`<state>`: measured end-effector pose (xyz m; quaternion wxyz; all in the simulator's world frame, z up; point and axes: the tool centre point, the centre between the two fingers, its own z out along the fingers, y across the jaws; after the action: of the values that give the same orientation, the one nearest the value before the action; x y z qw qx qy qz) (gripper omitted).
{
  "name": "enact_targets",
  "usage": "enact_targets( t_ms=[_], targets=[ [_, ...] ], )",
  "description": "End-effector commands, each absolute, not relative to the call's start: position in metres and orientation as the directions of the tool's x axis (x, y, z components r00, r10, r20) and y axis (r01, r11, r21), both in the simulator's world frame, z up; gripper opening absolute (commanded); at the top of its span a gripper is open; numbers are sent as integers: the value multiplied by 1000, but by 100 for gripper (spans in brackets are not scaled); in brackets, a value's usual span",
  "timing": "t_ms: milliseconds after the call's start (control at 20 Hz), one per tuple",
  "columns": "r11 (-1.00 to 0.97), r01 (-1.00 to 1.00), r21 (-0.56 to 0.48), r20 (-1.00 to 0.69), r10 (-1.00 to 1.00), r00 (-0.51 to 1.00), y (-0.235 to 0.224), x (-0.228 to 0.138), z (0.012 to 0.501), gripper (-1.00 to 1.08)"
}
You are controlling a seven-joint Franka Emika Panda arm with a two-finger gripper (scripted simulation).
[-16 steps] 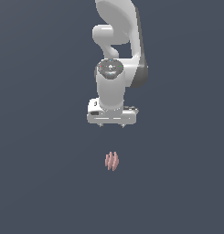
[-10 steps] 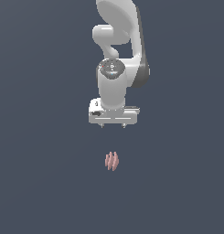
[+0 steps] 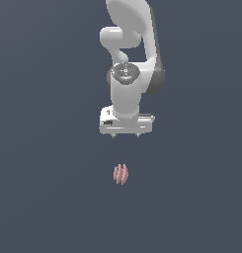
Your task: Pick up the object and move it to a goal position.
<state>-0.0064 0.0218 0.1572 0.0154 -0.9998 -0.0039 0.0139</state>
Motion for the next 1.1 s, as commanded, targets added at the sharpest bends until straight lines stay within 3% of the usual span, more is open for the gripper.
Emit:
enact_targets(
  t_ms=[0,450,1050],
  targets=[
    [-1000,4,-30,-28,5,1000,21,-4,156,100],
    [-999,-20,-26,-23,-20,1000,19,22,149,100],
    [-996,-86,-11,-10,-86,996,10,83,122,100]
  ],
)
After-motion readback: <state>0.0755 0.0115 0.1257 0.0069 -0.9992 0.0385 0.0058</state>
